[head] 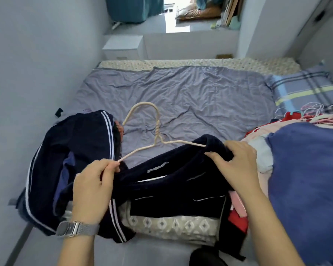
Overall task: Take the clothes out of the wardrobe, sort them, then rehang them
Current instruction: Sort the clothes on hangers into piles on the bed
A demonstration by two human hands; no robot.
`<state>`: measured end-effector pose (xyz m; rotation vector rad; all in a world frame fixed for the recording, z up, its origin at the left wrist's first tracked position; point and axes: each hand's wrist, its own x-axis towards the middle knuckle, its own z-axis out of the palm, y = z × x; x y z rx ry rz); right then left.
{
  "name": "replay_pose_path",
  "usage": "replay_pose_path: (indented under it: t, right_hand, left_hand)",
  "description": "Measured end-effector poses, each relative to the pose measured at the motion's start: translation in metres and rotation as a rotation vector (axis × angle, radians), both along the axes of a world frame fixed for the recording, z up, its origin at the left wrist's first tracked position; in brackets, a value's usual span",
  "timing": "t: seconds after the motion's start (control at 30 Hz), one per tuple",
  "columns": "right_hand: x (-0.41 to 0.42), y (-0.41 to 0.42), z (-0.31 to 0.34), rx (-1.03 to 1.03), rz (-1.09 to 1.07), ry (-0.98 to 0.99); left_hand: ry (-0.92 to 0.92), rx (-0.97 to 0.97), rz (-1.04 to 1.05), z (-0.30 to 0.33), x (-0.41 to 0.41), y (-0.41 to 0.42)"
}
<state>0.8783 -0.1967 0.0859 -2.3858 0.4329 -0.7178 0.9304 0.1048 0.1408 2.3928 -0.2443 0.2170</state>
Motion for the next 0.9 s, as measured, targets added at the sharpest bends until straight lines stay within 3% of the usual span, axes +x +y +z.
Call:
replay_pose_path:
  t: [0.23, 0.47, 0.67, 0.9]
  right_hand:
    - [-0.090, 0.075, 0.065, 0.085, -0.092, -0.078]
    - [-0.174, 0.087, 0.118, 0.155, -0.230, -0.060]
    - [-0.230, 0.055, 0.119, 0.206, -0.322, -0.011]
    - [-0.306, -0.030, 0.114, 0.195, -0.434, 0.008]
  left_hand:
    - [-0.101, -0.048, -0.037, 0.057, -0.072, 0.064]
    - [-0.145, -0.078, -0.113, 0.090, -0.122, 0.062]
    - [-0.157, -0.072, -0.225, 0.096, -0.144, 0.014]
    - [-0.114, -0.056, -0.384, 0.082, -0.178, -0.095]
